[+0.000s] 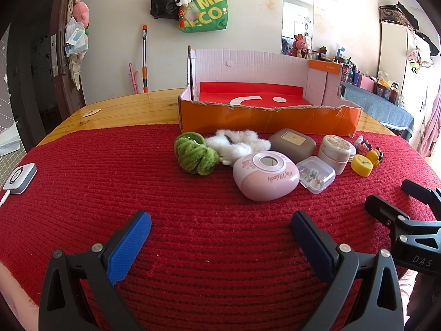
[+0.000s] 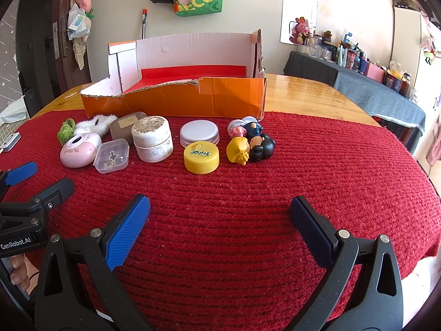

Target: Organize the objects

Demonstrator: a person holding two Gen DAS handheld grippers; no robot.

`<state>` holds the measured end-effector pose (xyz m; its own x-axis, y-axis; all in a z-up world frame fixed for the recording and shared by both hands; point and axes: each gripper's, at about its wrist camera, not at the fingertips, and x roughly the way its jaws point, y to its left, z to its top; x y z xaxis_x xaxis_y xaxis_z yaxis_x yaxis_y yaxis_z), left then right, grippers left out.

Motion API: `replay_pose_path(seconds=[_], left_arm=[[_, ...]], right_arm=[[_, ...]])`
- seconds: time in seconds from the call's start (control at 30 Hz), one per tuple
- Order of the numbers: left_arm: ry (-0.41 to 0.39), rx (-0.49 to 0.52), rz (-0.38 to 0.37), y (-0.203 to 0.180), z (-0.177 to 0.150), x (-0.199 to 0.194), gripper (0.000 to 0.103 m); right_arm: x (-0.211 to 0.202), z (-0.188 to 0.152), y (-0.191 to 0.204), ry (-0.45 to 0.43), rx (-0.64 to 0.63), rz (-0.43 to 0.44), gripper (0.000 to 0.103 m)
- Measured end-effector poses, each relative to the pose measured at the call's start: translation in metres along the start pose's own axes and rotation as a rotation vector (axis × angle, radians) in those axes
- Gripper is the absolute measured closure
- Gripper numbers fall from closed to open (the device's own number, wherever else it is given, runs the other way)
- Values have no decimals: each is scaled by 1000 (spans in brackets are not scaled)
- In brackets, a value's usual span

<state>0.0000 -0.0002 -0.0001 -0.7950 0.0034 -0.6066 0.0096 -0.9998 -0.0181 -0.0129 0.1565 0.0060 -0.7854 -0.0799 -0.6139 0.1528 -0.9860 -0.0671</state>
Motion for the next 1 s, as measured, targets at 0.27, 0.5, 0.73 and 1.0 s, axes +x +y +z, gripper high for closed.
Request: replay_pose_path(seconds=[0.27,0.5,0.73,1.0], left_arm=[[2,-2,-1,0,0,0,0],[2,-4,-16,3,9,-5,0],[-27,1,-53,11,36,-14,0],[48,-14,-78,37,68,4,0]], right_arm=[[0,0,0,0,1,1,0],[-1,8,-4,1,30,22,0],[-5,29,-20,-19,49,14,0],[10,67,-49,17,77,10,0]])
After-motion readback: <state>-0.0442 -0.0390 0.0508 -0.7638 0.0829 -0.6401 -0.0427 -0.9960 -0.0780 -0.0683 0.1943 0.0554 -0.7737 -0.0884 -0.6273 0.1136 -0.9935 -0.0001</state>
